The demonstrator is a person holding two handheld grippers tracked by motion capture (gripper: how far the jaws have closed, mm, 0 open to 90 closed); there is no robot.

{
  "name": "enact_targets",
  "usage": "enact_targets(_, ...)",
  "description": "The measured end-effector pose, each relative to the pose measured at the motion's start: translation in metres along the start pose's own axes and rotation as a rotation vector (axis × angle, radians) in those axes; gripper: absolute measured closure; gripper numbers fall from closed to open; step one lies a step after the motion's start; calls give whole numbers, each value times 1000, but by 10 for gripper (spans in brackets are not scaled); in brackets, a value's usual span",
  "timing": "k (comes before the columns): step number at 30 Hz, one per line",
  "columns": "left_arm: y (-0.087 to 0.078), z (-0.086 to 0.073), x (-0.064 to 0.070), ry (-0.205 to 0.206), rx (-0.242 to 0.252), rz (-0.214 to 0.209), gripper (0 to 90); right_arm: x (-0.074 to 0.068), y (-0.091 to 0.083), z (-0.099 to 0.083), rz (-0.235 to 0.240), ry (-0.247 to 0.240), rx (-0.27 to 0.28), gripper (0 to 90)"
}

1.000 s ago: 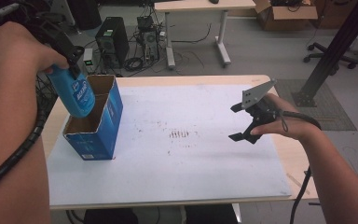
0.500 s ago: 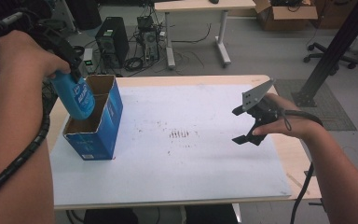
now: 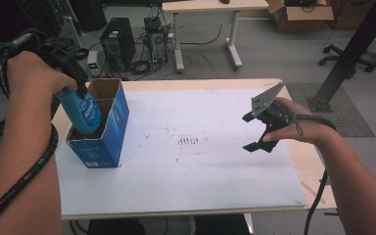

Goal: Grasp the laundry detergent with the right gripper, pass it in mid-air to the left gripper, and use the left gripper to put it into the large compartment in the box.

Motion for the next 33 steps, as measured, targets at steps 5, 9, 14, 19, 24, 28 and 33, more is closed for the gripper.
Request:
enact_targets(5, 12, 0, -1, 11, -10, 8, 383, 0, 0, 3, 13, -17, -21, 24)
enact_targets(9, 20, 0, 0, 19, -9, 10, 383, 2, 0, 4, 3, -13, -15, 25)
enact_targets(14, 28, 1, 0, 19, -11, 12, 383, 1, 0, 3, 1, -11, -16, 24)
enact_targets(19, 38, 1, 0, 23, -18, 15, 383, -1, 0, 1, 3, -9, -13, 25)
enact_targets(24, 48, 0, 2, 24, -21, 10, 382, -3, 2, 1, 4, -14, -8, 25)
enact_targets(28, 59, 1, 4, 22, -22, 17, 382, -5, 5, 0, 8, -12, -9, 25)
enact_targets(33, 74, 1, 4, 13, -31, 15, 382, -6, 6, -4, 15, -11, -22, 25)
Point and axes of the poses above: each handheld gripper's, and its own axes: y roughly forward along the jaws, z roughly out of its top, x roughly to its right, the point moved 8 cm from there along y, roughly forward along the jaws, and after that the axes turned 3 degrees about -y, right-handed, at the moved point
